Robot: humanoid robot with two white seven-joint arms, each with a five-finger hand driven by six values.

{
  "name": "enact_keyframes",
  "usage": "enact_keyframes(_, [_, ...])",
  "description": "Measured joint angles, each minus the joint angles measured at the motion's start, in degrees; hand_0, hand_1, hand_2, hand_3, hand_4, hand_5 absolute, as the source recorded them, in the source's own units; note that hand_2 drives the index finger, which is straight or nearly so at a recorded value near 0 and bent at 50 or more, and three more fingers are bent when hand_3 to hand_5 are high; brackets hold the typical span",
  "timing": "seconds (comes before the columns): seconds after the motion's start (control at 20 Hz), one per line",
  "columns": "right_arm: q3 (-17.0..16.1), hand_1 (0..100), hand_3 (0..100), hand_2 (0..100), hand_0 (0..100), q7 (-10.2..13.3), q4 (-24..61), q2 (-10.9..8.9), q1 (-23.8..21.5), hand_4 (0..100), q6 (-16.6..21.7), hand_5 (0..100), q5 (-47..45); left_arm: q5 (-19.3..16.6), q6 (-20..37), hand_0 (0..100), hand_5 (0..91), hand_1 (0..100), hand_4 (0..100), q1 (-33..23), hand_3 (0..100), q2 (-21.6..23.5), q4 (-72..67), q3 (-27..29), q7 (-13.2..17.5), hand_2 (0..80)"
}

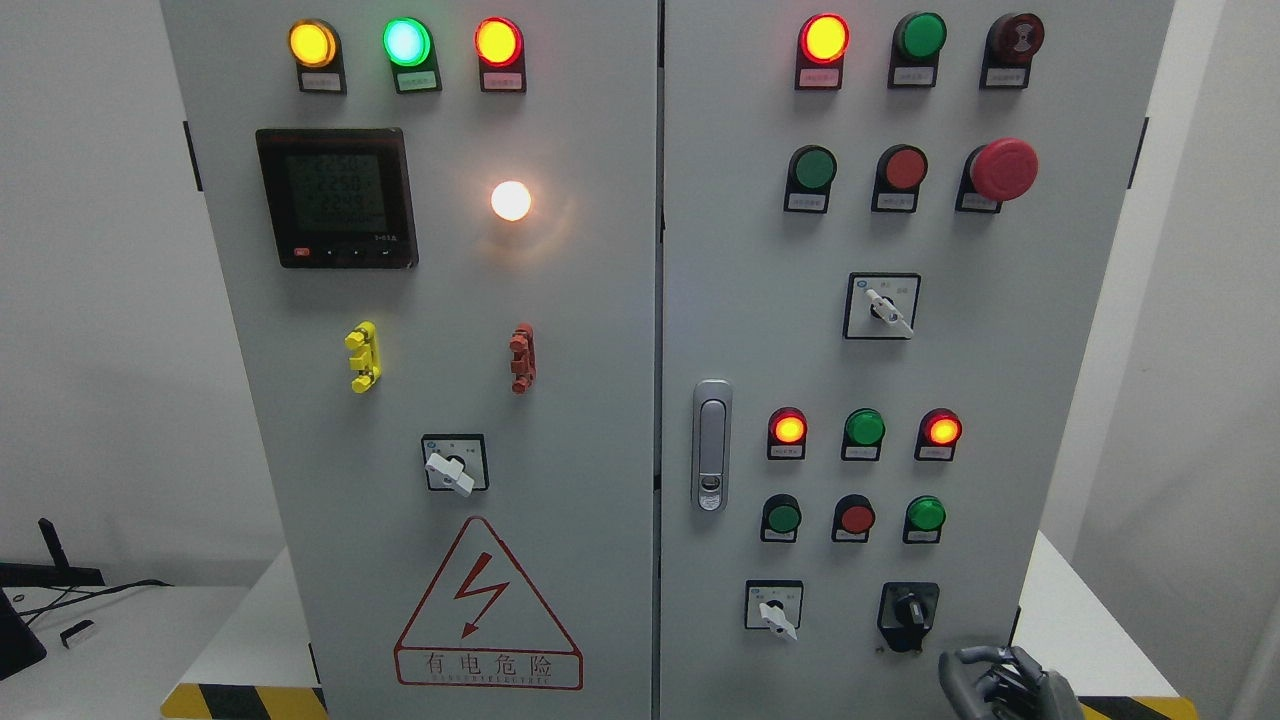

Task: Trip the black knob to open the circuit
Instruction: 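Raise the right hand up to the black rotary knob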

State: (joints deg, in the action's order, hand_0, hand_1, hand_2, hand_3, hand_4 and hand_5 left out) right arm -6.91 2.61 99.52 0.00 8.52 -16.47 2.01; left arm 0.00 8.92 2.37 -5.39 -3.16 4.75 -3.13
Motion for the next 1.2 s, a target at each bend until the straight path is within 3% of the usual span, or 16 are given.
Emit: enact_keyframes(1.2, [3.0,74,87,49,38,0.3,0.2,0.0,0.7,79,-0.1,80,0.5,0.0,0.0,12,0.0,39,0,0.0,0,0.0,0.0,0.0,0.0,0.0])
